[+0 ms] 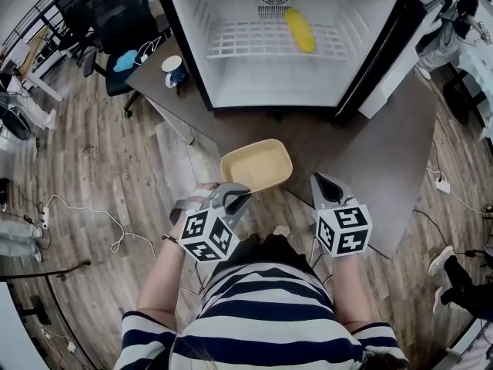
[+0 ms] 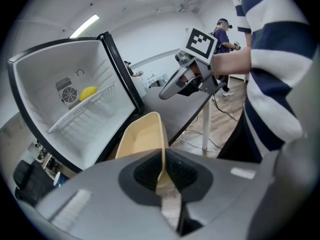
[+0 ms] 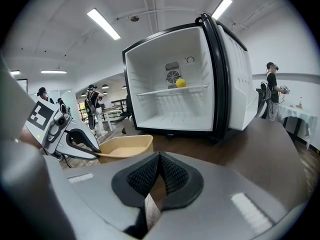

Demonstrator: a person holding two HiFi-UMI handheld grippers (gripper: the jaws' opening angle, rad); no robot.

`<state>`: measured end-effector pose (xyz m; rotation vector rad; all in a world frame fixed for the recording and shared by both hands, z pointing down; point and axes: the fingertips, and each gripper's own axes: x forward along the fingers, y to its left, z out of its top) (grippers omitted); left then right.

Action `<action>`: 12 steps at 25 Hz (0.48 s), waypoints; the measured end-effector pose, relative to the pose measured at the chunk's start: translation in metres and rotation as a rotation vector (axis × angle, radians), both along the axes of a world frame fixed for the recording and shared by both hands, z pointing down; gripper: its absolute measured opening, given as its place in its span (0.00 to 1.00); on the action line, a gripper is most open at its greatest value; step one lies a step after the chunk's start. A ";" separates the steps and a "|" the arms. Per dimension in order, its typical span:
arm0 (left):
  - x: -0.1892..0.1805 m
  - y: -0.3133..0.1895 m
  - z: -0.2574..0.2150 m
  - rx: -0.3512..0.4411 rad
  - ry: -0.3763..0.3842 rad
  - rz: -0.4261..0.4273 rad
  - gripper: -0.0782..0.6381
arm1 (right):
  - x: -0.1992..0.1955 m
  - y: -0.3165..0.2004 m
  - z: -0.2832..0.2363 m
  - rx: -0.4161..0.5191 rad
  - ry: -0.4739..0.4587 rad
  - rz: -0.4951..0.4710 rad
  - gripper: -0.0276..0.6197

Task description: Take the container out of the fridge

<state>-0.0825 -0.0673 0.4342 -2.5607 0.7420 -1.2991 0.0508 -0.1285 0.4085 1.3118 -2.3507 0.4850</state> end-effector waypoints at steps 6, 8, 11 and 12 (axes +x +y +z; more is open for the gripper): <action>0.001 0.001 -0.002 0.004 -0.002 0.002 0.11 | -0.004 0.001 -0.006 0.013 -0.006 -0.011 0.03; 0.002 0.001 -0.003 0.006 0.000 0.001 0.11 | -0.004 -0.001 -0.007 0.018 -0.007 -0.013 0.03; 0.001 -0.001 -0.003 0.009 0.001 -0.006 0.11 | -0.006 -0.003 -0.006 0.021 -0.008 -0.017 0.03; 0.000 -0.001 -0.003 0.010 0.001 -0.007 0.11 | -0.006 -0.003 -0.006 0.021 -0.008 -0.019 0.03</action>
